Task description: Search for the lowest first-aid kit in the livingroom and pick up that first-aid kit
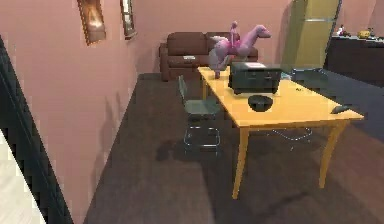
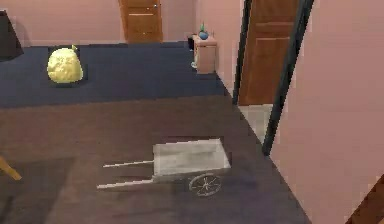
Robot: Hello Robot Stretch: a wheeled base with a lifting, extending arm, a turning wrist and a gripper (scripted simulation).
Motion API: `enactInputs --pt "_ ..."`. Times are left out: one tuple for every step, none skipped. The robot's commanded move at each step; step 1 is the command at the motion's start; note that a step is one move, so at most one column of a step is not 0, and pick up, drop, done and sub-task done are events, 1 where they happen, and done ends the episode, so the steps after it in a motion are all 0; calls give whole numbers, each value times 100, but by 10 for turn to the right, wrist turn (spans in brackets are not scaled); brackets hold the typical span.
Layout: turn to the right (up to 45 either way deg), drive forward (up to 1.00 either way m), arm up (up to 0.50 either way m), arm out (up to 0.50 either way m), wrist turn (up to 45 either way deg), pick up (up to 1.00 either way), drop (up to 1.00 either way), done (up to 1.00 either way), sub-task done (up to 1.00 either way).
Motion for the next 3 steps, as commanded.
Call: enactInputs --pt "0 100 0 0 0 0 0 0 0" --pt "-360 0 0 0 0 0 0 0 0" --pt "0 85 0 0 0 0 0 0 0"
